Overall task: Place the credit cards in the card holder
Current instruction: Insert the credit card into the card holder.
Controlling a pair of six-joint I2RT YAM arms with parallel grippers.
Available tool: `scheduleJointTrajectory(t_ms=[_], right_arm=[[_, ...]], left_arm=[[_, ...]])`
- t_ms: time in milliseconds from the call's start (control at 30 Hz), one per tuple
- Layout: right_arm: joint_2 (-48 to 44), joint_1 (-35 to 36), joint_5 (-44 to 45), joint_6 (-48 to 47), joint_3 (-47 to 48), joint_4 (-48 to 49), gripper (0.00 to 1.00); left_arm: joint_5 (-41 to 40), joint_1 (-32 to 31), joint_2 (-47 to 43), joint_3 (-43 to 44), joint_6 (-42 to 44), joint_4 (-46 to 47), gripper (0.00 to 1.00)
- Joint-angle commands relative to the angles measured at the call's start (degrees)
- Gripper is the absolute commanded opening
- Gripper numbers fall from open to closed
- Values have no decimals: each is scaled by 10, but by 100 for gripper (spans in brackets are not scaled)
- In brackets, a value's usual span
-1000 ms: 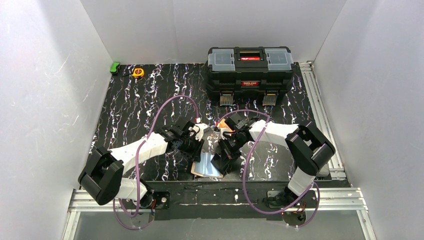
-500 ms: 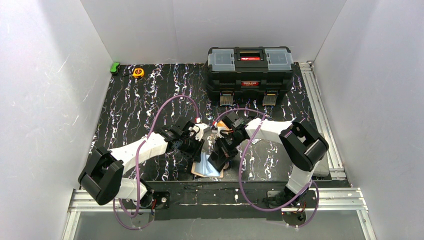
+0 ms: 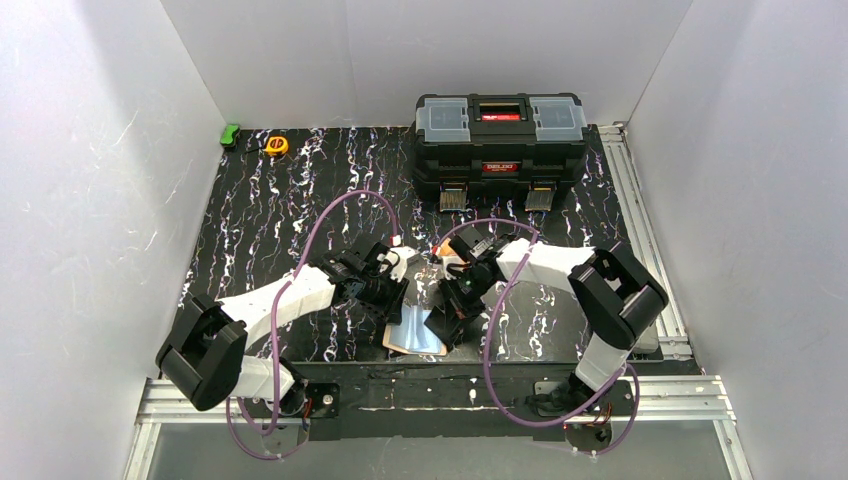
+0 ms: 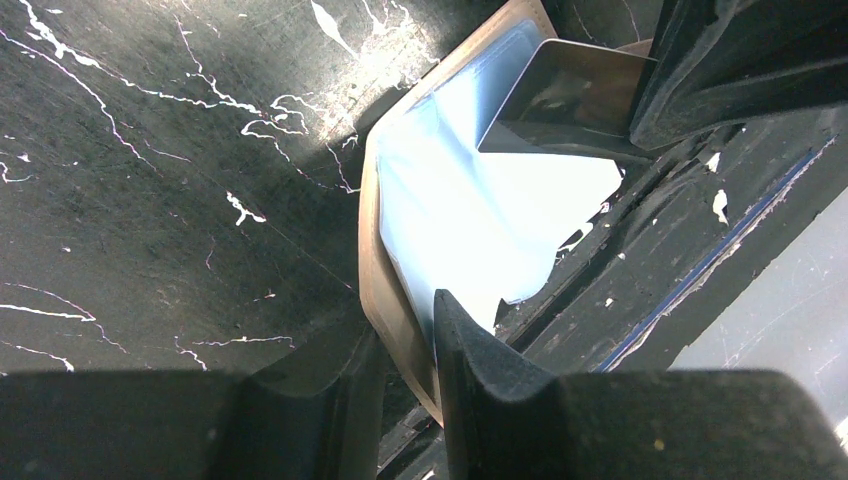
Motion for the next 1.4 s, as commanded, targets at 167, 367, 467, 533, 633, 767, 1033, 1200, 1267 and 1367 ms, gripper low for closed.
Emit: scheduleJointTrajectory(t_ms=[167, 367, 467, 533, 633, 767, 1033, 1200, 1267, 1367], right_arm=[[28, 5, -34, -16, 36, -24, 1], [49, 8, -75, -11, 66, 1, 1], [57, 10, -86, -8, 72, 10, 1], [57, 12, -91, -8, 71, 14, 1], [53, 11, -93, -7, 66, 20, 1], [51, 11, -101, -8, 63, 26, 1], [53, 11, -116, -13, 61, 32, 1], [57, 11, -119, -18, 60, 31, 1], [61, 11, -122, -20, 61, 31, 1], [68, 11, -127, -21, 63, 32, 1]], left_arm=[[5, 2, -20, -7, -1, -5, 22], [4, 3, -17, -7, -5, -2, 29], [-8, 3, -18, -5, -12, -5, 50], [-13, 3, -17, -6, -16, -3, 58], [-28, 3, -13, -10, -24, 4, 64], [-61, 4, 1, -6, -40, 6, 66], [-103, 4, 31, 8, -57, 15, 61], [-77, 4, 35, 15, -62, 15, 63], [-63, 4, 31, 23, -60, 5, 64], [-46, 7, 26, 26, -56, -3, 66]])
